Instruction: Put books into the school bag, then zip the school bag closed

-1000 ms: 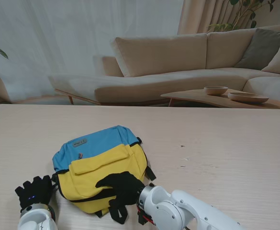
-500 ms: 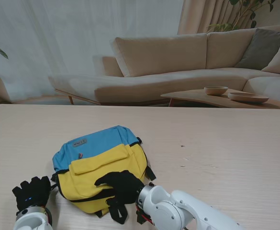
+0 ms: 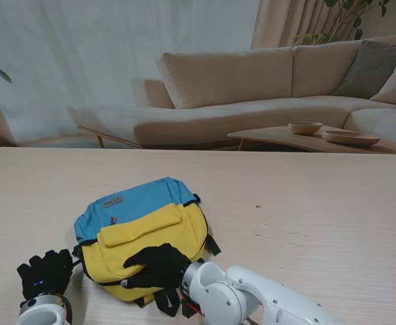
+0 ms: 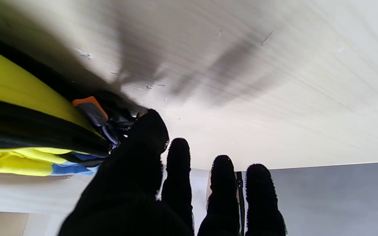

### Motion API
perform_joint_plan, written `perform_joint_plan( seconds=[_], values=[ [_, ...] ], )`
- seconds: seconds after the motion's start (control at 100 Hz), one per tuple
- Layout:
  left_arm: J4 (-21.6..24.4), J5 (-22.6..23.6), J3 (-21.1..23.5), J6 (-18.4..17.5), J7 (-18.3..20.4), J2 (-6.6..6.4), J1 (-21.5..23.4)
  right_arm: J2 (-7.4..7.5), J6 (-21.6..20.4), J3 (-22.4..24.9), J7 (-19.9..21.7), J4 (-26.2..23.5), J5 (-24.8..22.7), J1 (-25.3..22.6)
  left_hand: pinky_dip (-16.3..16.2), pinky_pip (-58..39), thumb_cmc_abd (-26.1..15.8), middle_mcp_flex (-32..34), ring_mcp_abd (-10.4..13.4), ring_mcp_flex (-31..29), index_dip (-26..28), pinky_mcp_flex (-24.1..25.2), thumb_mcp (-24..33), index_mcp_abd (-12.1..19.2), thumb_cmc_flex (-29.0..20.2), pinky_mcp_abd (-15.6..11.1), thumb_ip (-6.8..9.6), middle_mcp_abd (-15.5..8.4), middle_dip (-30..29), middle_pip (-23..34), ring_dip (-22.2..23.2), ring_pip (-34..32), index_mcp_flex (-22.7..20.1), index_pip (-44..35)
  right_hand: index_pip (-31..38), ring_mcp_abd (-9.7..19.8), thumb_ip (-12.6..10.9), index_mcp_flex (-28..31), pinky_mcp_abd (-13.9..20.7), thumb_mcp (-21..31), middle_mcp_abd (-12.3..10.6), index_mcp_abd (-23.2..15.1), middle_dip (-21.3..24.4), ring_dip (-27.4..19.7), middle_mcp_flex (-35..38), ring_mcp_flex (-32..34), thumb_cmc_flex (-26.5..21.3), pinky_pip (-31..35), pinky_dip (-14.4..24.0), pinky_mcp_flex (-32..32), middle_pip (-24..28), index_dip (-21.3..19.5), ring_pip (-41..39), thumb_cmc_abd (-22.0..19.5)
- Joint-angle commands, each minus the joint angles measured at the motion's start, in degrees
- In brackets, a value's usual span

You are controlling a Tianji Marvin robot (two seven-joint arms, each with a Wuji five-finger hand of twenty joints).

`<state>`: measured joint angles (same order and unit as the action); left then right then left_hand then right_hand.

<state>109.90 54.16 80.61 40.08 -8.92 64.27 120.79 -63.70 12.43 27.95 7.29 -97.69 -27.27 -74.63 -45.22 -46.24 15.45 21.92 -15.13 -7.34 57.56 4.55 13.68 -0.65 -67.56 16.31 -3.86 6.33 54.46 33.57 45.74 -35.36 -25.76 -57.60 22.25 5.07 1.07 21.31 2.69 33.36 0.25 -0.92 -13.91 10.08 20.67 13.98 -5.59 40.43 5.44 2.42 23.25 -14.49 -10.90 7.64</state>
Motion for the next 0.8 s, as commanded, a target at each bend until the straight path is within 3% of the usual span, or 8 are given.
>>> perform_joint_plan(
  seconds=[0.0, 0.13, 0.33, 0.5, 0.79],
  values=[
    [2.29, 0.01, 0.49, -0.51, 2.24, 0.14, 1.98, -0.85, 0.73, -0.78, 1.41, 1.62, 0.02, -0.23, -0.49, -2.38, 0.21, 0.81, -1.29, -0.31, 3.01, 0.85, 3.12, 0.51, -1.49, 1.6, 0.93, 0.99, 1.29, -0.06, 0.88, -1.36, -2.58, -2.78, -0.69, 2.33, 0.18, 2.22, -3.21, -2.39, -0.18, 0.52, 0.62, -0.59, 1.69, 0.18, 2.7, 1.34, 0.33, -1.77, -0.95, 0.11, 0.69, -1.3],
    [4.63, 1.48, 1.3, -0.76, 4.3, -0.2, 4.06, -1.14, 1.35, -1.66, 1.68, 2.8, 1.12, 0.43, 0.01, -3.07, 1.4, 1.59, -1.32, -0.67, 3.45, 0.96, 5.98, -0.25, -0.09, 1.71, 0.69, 1.06, 1.86, -0.36, 0.85, -1.48, -3.47, -2.27, -1.14, 2.24, -0.04, 2.46, -3.17, -2.7, -0.05, 0.53, 0.67, -0.54, 1.93, 0.22, 2.29, 1.97, 0.69, -1.66, -1.21, 0.05, 0.64, -1.29],
    [7.44, 4.02, 2.01, -0.28, 7.93, -0.75, 6.12, -1.5, 1.56, -1.82, 1.05, 3.07, 1.45, 0.31, 0.43, -4.15, 5.06, 2.45, -1.7, -1.17, 4.74, 1.09, 15.93, -2.54, 5.29, 1.92, -0.32, 1.29, 2.2, 0.15, 0.99, -1.61, -5.46, -1.96, -1.53, 1.94, -0.31, 2.76, -3.31, -3.05, 0.13, 0.56, 0.61, -0.43, 2.12, 0.47, 2.41, 2.55, 1.03, -1.7, -1.26, -0.18, 0.45, -1.76],
    [9.52, 6.38, 2.07, 0.57, 11.86, -1.32, 7.49, -2.09, 2.68, -2.12, 0.86, 3.84, 2.85, 0.93, 0.37, -4.5, 5.29, 3.18, -1.77, -1.61, 4.67, 1.05, 16.9, -2.77, 6.2, 2.0, -0.29, 1.33, 2.41, 0.4, 1.07, -1.79, -5.65, -1.85, -1.8, 1.96, -0.69, 3.27, -3.29, -3.34, 0.33, 0.86, 0.59, -0.41, 2.34, 0.65, 3.01, 2.77, 1.22, -1.48, -1.34, -0.36, 0.42, -4.23],
    [12.37, 7.17, 1.41, -0.99, 9.72, -1.04, 10.86, -3.07, 4.97, -3.27, 1.22, 5.52, 5.73, 2.36, 0.31, -5.06, 5.23, 3.66, -1.91, -2.06, 4.79, 1.03, 17.18, -2.65, 6.31, 2.08, -0.48, 1.51, 2.64, 0.09, 1.12, -1.88, -5.49, -1.72, -2.36, 1.86, -2.06, 5.71, -3.35, -4.76, 0.61, 1.37, 1.17, -0.27, 4.56, 1.43, 3.18, 3.33, 1.59, -1.3, -2.66, -0.49, 0.19, -6.96]
  ],
)
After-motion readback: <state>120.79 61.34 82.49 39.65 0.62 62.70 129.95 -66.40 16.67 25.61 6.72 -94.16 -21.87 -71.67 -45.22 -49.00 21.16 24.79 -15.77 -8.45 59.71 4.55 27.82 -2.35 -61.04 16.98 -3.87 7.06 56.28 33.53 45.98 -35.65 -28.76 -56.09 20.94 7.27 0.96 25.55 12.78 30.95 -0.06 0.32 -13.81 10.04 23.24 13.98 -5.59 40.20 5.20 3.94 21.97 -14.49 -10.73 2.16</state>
